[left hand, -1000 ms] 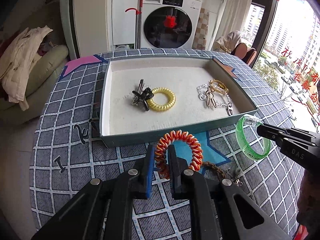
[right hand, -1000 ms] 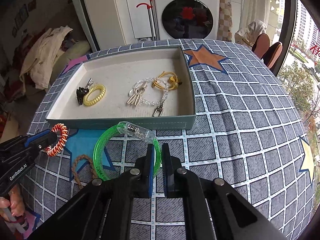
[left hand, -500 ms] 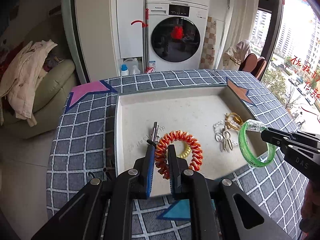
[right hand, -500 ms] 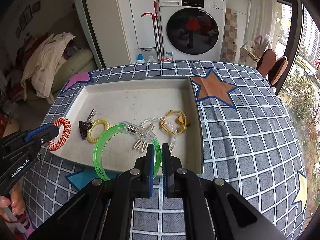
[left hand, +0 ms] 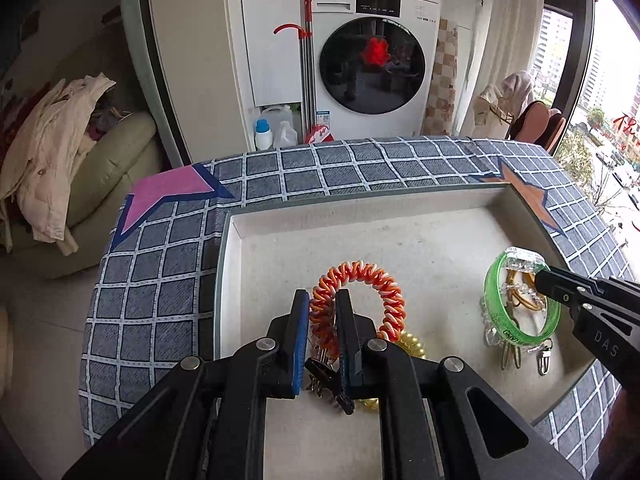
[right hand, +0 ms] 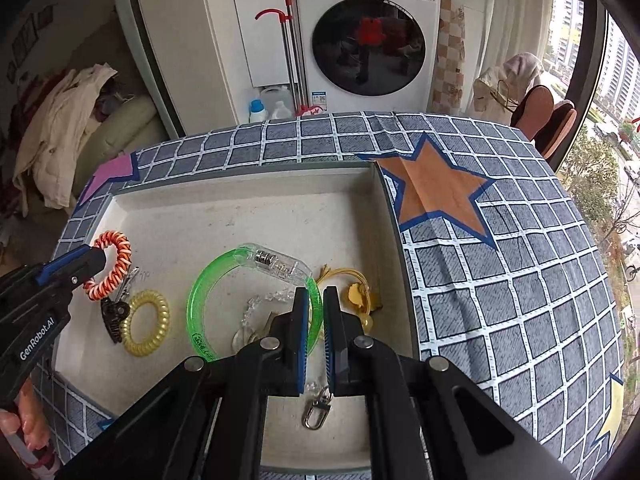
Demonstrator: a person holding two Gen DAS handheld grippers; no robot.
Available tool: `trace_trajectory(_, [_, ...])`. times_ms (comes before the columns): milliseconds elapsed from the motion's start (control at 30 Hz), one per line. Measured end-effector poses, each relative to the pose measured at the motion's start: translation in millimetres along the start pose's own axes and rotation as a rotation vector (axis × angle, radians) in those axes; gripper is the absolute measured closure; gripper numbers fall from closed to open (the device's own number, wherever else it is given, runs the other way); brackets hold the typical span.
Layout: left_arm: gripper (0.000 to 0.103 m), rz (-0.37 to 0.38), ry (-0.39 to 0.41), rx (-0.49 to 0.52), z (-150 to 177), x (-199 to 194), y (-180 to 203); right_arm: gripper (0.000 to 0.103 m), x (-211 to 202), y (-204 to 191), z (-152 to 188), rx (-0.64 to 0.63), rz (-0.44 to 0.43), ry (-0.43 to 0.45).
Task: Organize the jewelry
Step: 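Carry the orange hair tie and green bracelet into the tray and open both grippers, then lift both grippers out of the tray toward the braided bracelet and silver charm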
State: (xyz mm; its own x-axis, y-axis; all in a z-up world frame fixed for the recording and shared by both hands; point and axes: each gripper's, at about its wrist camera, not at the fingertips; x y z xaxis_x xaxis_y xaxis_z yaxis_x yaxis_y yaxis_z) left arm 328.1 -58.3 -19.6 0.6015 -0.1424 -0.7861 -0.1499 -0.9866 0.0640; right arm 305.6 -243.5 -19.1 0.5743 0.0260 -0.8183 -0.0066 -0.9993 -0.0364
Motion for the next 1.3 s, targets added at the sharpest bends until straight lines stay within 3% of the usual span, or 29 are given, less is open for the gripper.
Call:
trace_trajectory(467, [0.070,-0.057,-0.022,0.035,11.2,20.9,3.7,0.091,16.6,1.5,5.9,0.019,-0.014,-0.029])
trace_trajectory(533, [0.070,-0.055,-0.019,0.031,11.6,20.2,3.4,0.079,15.7,0.9,6.1,0.019,-0.028,-0.028])
trace_trajectory(567, [0.070,-0.054,-0.018,0.027,11.5,19.8,2.8,0.064,14.4,0.7,6.5,0.021,-0.030,-0.023])
trace_trajectory(600, [0.070,-0.049,-0.018,0.023,11.6,19.1,2.6,0.055,12.3,0.7,7.1,0.024,-0.032,-0.014])
trace_trajectory(1300, [0.069,-0.038,0.049,0.034,16.9,-20.6,11.0,0.043,-40.7,-2.6,24.5,0.044,-0.095,0.077])
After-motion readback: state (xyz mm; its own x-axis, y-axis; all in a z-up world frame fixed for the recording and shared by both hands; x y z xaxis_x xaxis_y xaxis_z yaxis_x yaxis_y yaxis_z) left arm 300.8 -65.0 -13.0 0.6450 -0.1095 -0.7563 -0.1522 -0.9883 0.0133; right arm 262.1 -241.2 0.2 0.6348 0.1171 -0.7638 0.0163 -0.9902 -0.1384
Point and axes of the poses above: each gripper's, at about its wrist camera, not at the fingertips, and x roughly the way its jaws point, y to its right, z to its underside, and after that the axes turned 6 degrees about -x, right-handed
